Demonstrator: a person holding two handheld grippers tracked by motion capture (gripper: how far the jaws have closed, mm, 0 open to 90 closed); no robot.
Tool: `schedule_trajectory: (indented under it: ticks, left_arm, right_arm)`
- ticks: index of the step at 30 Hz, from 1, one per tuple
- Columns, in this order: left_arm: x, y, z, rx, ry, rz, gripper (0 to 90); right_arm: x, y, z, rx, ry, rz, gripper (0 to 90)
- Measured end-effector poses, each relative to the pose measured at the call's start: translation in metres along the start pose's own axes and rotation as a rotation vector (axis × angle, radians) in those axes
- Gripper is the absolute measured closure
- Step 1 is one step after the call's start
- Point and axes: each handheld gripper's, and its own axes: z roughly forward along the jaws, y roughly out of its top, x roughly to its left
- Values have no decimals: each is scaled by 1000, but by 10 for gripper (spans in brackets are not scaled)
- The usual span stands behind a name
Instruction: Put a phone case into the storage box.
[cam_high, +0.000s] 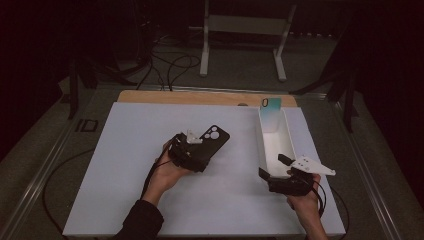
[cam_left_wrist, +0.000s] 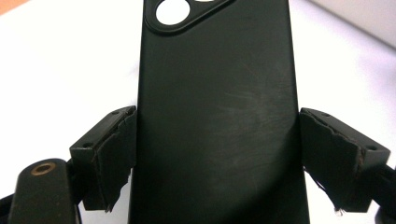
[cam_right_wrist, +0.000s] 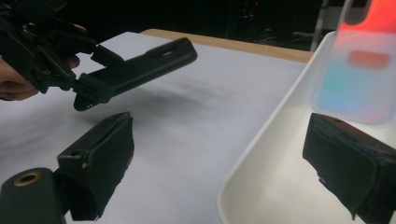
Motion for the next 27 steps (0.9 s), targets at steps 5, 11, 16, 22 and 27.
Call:
schedule_trajectory:
  ticks: [5, 11, 16, 22, 27]
  left_arm:
    - [-6, -2, -12, -42, 11, 20, 156]
    - [-14, -2, -22, -80, 25, 52, 156]
    - [-24, -2, -30, -119, 20, 86, 155]
    - [-37, 3, -36, -178, -8, 124, 154]
    - [-49, 11, -39, -206, -27, 156, 153]
  right_arm:
    - [-1, 7, 4, 16, 30, 15, 89]
    - [3, 18, 10, 29, 61, 5, 90]
    - [11, 34, 20, 49, 113, -23, 90]
    - [16, 48, 30, 54, 172, 1, 90]
    - [21, 55, 39, 56, 222, 38, 135]
